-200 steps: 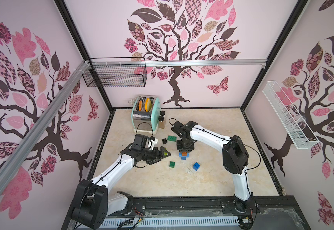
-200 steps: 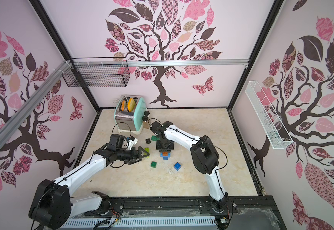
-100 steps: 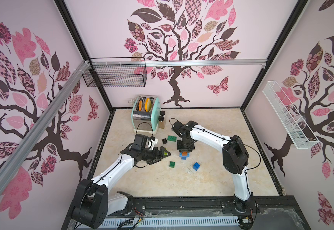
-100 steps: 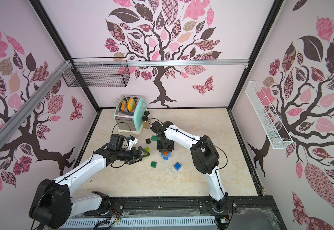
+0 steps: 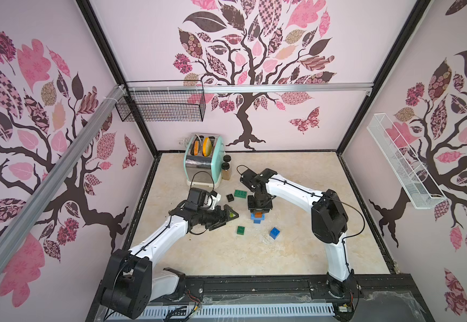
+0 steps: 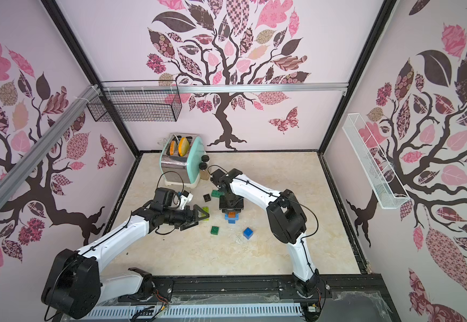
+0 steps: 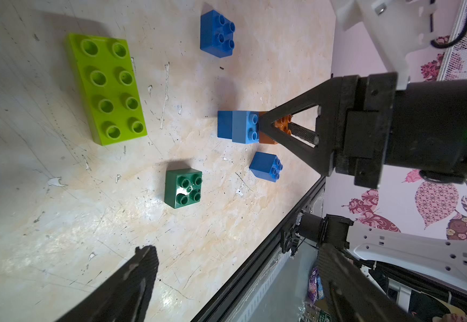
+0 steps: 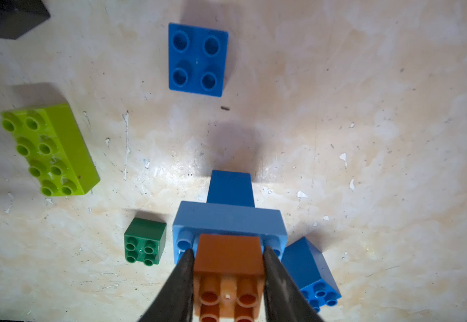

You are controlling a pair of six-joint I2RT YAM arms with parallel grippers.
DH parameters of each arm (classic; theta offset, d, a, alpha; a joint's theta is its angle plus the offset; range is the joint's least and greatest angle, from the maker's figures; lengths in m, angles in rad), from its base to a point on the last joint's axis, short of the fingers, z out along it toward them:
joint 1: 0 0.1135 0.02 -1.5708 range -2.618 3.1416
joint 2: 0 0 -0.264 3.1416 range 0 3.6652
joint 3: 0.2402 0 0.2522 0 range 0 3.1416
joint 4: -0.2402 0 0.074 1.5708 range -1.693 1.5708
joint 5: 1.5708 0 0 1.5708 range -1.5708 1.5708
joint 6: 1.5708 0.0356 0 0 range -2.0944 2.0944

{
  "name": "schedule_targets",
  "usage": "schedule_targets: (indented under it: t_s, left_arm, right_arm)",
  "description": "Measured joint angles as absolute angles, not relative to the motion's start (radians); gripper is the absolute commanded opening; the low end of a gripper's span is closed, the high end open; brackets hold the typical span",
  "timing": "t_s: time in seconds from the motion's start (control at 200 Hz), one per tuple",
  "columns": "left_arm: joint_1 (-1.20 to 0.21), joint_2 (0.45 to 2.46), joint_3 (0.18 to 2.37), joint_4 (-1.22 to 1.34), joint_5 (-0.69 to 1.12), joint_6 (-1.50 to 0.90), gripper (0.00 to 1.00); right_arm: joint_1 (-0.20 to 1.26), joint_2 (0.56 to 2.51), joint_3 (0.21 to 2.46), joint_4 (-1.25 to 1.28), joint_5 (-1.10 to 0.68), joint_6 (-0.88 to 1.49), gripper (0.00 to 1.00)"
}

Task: Assemble the letter f with lego
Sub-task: Assemble the lego brick with the lego brick.

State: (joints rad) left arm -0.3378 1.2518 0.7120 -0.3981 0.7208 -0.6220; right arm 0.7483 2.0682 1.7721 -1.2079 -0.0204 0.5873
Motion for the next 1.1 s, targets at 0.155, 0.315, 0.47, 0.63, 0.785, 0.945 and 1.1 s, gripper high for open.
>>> schedule_targets:
  t_s: [0.155,0.315,0.47,0.63,0.785,0.945,1.1]
  left_arm:
    - [-0.338,1.253,0.712,-0.398,0.721,-0.624,0.93]
    - [-0.338,1.258,0.712,-0.396,0.721,-0.625,0.93]
    - [-0.338,1.258,0.712,-0.392,0.721,-0.627,0.93]
    - [-0.338,1.258,0.712,-0.390,0.721,-0.628,0.93]
    - [-0.337,1.262,0.712,-0.390,0.720,-0.628,0.93]
    - [-0.337,1.263,0.712,-0.390,0.720,-0.628,0.93]
    - [-0.337,1.266,0.712,-0.391,0.719,-0.628,0.93]
  right_arm:
    - [0.748,2.068,1.772,-1.209,-0.018,0.587,0.42]
    - [0.748,2.068,1.772,-1.212,-0.017,0.587,0.39]
    - [0.749,2.068,1.772,-1.213,-0.014,0.587,0.37]
    - [0.752,2.068,1.773,-1.219,-0.007,0.587,0.34]
    - [0.757,2.068,1.773,-1.223,-0.003,0.593,0.31]
    - [0.765,2.068,1.773,-1.222,0.001,0.608,0.31]
    - [0.774,2.067,1.771,-1.217,0.004,0.628,0.30]
